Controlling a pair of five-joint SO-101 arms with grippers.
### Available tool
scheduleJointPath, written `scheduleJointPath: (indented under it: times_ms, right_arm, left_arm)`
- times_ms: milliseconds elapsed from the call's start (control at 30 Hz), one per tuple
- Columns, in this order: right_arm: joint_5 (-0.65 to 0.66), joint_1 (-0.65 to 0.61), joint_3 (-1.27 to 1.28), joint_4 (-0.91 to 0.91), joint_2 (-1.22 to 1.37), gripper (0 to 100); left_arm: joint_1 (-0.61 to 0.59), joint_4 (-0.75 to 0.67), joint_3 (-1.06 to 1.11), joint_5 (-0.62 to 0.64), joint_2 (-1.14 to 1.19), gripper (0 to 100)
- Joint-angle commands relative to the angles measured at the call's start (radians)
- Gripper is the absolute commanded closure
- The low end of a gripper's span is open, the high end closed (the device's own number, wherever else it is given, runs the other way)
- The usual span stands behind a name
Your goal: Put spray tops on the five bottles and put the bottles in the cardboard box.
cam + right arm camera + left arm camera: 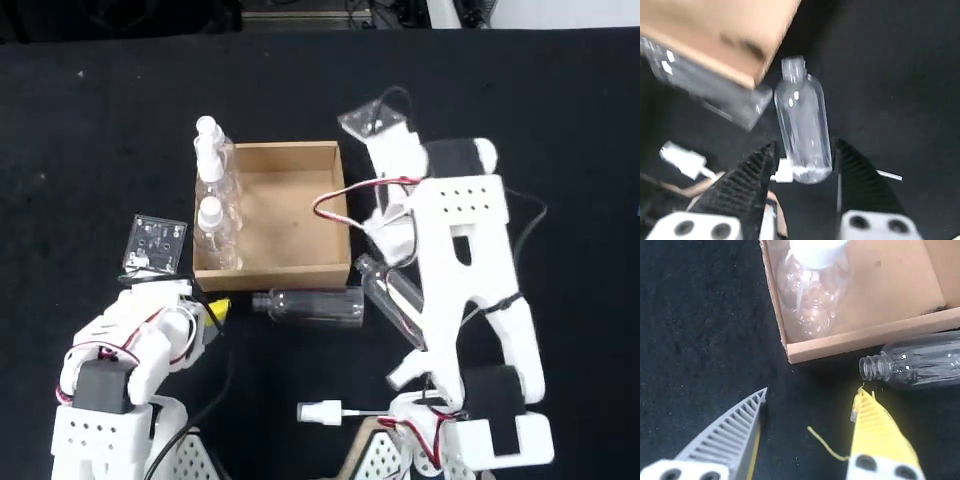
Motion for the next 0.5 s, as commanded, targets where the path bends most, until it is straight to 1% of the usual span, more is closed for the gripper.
scheduleJointPath:
  times_ms: [0, 100, 233, 400, 467]
  right_arm:
    - [0.126, 0.017, 0.101, 0.005, -0.039, 75.2]
    - [0.175, 0.018, 0.232, -0.103, -0.093, 67.6]
    - [0.178, -0.014, 0.390, -0.230, -0.124, 67.4]
    - [0.137, -0.017, 0.536, -0.430, -0.124, 67.4]
    - [0.137, -0.015, 0.582, -0.477, -0.124, 67.8]
  left_arm:
    - [0.015, -0.012, -0.033, -0.011, -0.009, 76]
    - [0.013, -0.012, -0.033, -0.012, -0.009, 76]
    - [0.013, -0.009, -0.033, -0.014, -0.009, 76]
    - [0.013, -0.009, -0.031, -0.014, -0.009, 76]
    - [0.013, -0.009, -0.031, -0.014, -0.009, 76]
